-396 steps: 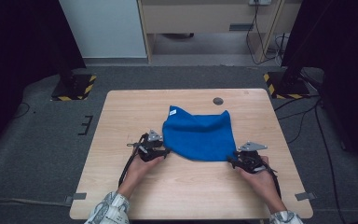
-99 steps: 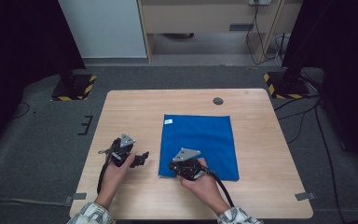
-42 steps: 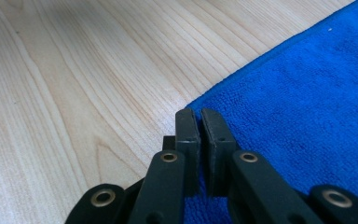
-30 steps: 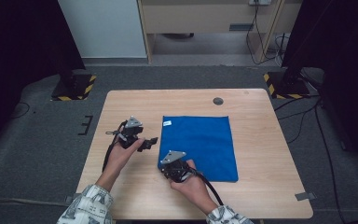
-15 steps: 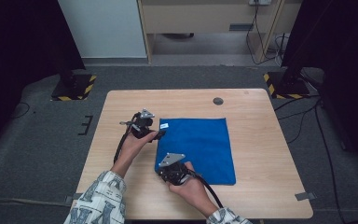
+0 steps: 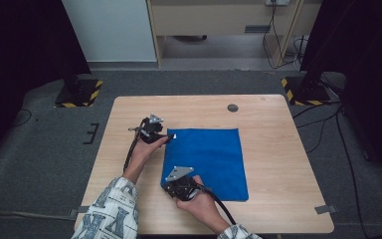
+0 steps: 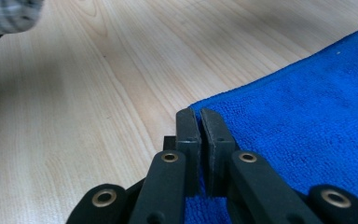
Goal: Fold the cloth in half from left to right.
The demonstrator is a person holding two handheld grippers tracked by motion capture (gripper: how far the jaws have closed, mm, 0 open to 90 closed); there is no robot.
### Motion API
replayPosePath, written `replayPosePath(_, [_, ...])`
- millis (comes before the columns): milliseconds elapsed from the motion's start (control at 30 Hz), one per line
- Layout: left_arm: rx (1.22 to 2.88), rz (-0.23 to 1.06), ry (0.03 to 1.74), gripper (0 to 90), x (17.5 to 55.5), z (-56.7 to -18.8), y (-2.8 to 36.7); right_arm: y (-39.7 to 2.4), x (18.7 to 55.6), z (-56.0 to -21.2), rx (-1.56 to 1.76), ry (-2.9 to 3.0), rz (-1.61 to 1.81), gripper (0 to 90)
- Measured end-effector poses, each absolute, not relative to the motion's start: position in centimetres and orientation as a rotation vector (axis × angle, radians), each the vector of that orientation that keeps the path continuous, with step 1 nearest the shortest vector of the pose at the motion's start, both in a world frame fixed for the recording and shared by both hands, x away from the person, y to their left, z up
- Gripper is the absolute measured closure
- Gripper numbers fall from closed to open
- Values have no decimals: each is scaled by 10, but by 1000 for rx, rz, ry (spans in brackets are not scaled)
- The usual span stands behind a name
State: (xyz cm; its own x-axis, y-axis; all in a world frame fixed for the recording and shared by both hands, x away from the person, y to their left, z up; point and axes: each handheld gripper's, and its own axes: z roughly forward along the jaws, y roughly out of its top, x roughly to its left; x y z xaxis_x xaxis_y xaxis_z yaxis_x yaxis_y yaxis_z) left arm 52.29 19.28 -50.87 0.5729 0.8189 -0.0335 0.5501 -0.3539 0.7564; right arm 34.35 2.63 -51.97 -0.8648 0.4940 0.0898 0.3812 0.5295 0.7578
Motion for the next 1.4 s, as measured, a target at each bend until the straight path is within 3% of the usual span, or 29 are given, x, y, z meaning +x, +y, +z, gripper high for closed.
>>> replayPosePath(300, [2054,470,1109,401,538,-513,193,26,339,-521,749,2636,1247,871])
replayPosePath(933, [2120,452,1145,412,554,-530,194,27,338,-522,782,2633,1254,870])
replayPosePath(1000, [2133,448,1121,465,553,-529,193,27,338,-522,780,2634,1253,870])
replayPosePath(1233, [2165,401,1071,784,548,-526,182,27,338,-522,774,2635,1248,870])
replayPosePath(1400, [2180,395,1074,873,546,-525,178,26,338,-520,776,2632,1251,870])
